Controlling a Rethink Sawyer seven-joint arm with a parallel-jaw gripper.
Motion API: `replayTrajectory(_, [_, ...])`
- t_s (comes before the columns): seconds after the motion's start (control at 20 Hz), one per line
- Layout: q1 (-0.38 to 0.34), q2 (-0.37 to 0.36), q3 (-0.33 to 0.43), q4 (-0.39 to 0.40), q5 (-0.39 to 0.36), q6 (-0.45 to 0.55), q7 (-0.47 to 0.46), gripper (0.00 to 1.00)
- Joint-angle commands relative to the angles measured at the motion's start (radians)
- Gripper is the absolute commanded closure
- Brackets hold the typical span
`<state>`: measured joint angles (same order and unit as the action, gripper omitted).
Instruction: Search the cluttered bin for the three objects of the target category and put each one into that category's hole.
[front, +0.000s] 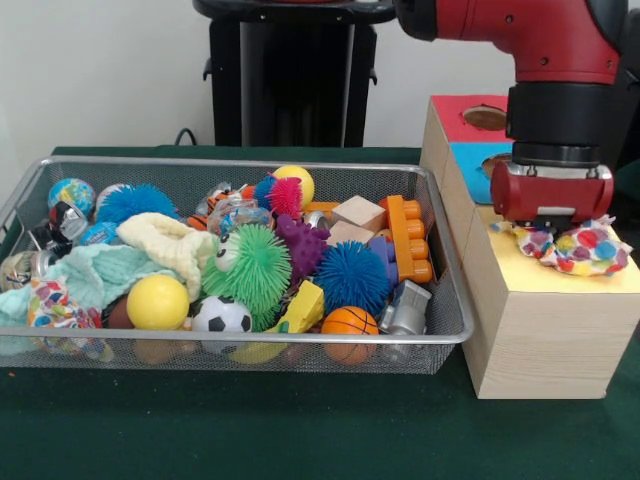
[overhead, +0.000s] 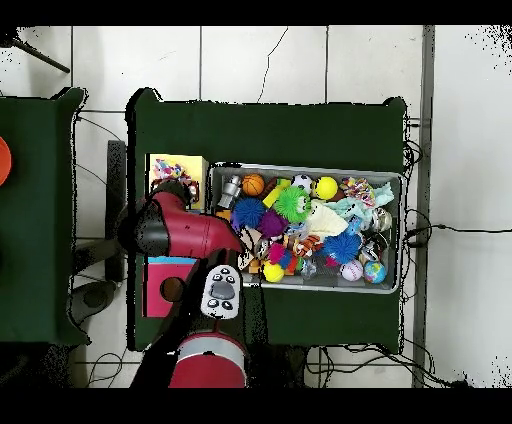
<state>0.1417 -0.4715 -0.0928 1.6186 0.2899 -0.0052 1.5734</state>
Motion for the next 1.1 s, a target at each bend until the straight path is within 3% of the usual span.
replayTrajectory(0.05, [-0.101,0.179,0.093,-0.071,-0.016,0.084,0.116,1.0])
replayTrajectory(0.75, [-0.139,0.218,0.144,-0.08,-0.029,0.114,0.116,1.0])
replayTrajectory(1.0, [-0.098,0.167,0.095,-0.062,-0.01,0.168,0.136,1.0])
replayTrajectory(1.1, [-0.112,0.145,0.118,-0.039,-0.024,0.13,0.139,1.0])
